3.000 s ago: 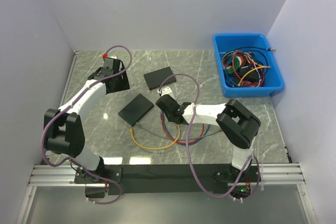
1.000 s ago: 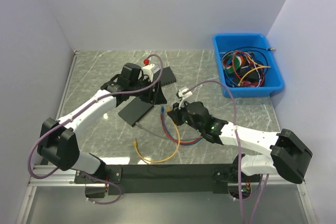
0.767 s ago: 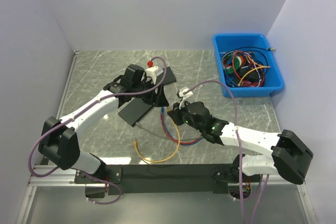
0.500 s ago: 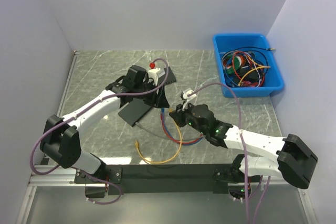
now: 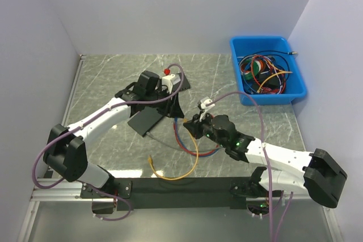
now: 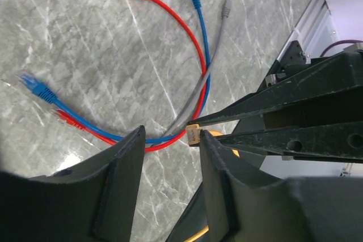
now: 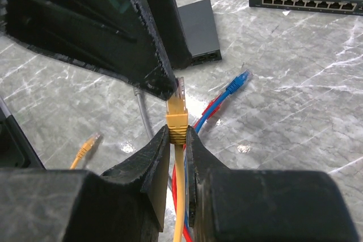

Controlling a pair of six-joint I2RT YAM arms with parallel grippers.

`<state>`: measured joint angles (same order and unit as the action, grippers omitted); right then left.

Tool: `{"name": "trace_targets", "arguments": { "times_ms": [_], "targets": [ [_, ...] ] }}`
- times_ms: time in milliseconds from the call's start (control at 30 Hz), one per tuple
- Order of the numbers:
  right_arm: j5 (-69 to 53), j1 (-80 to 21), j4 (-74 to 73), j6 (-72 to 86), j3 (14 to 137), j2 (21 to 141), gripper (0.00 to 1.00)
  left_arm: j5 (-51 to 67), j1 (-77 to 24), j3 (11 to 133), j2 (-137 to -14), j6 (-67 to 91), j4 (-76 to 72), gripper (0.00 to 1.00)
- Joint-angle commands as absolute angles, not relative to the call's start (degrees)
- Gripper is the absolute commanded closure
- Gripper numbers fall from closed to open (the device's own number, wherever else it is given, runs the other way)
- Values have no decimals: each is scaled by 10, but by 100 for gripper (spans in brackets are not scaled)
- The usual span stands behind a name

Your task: Insert the plug into the switch port

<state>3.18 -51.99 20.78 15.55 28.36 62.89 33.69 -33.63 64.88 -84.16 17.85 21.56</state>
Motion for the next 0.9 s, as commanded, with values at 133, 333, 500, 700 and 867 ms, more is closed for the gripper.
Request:
{"name": "trace_targets", "arguments": {
  "times_ms": [133,333,500,700,867],
  "targets": [
    [25,-519,266,163,274,595,100,348,-342,651,-848,176,199,70],
    [24,-508,286,174,251,562,100,341,-346,653,-853,174,204,82],
    [23,-503,299,178,236,548,100,336,-347,654,-856,173,208,79],
    [20,-504,288,180,250,569,100,302,-347,658,-863,176,220,56],
    [19,-503,283,180,256,581,100,265,-347,671,-884,179,237,42]
  ]
}}
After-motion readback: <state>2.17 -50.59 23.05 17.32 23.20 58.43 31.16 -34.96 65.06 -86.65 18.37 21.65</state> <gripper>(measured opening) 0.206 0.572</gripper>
